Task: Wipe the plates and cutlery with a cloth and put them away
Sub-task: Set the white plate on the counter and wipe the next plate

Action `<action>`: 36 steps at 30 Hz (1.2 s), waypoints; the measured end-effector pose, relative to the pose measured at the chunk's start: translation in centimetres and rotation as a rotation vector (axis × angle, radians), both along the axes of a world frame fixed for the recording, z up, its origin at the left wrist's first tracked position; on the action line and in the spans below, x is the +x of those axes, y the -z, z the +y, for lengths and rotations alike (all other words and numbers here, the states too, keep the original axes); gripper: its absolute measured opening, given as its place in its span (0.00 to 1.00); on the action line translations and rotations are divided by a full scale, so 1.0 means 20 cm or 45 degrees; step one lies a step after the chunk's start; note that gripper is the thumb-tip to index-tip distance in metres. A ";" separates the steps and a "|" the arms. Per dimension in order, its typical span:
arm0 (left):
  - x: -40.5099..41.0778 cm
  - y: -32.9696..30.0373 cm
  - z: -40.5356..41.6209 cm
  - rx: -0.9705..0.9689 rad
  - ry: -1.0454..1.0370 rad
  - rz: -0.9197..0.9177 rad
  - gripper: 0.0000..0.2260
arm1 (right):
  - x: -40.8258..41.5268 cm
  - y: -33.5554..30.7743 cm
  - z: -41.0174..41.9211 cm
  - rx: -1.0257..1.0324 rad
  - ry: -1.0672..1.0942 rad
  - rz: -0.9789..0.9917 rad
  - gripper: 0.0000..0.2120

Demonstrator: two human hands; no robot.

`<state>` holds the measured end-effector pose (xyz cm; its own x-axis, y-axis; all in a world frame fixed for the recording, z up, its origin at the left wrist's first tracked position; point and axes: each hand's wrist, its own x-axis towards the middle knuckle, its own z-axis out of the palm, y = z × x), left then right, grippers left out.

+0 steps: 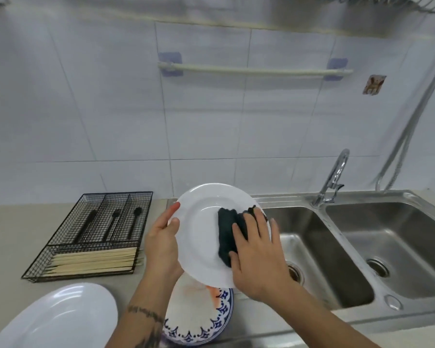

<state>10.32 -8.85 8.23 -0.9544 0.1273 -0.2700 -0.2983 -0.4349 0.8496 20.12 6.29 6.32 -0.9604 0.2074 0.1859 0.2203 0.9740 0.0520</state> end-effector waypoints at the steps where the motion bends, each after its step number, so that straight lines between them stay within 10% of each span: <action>1: -0.01 0.01 -0.06 0.018 -0.004 -0.011 0.16 | 0.01 0.00 -0.07 -0.082 -0.029 -0.012 0.31; 23: -0.02 0.01 -0.40 0.070 0.176 0.097 0.15 | -0.07 0.01 -0.58 -0.498 -0.294 -0.217 0.28; 36: -0.09 -0.15 -0.36 0.036 0.087 0.202 0.16 | -0.03 0.05 -0.21 -0.272 0.151 -0.118 0.29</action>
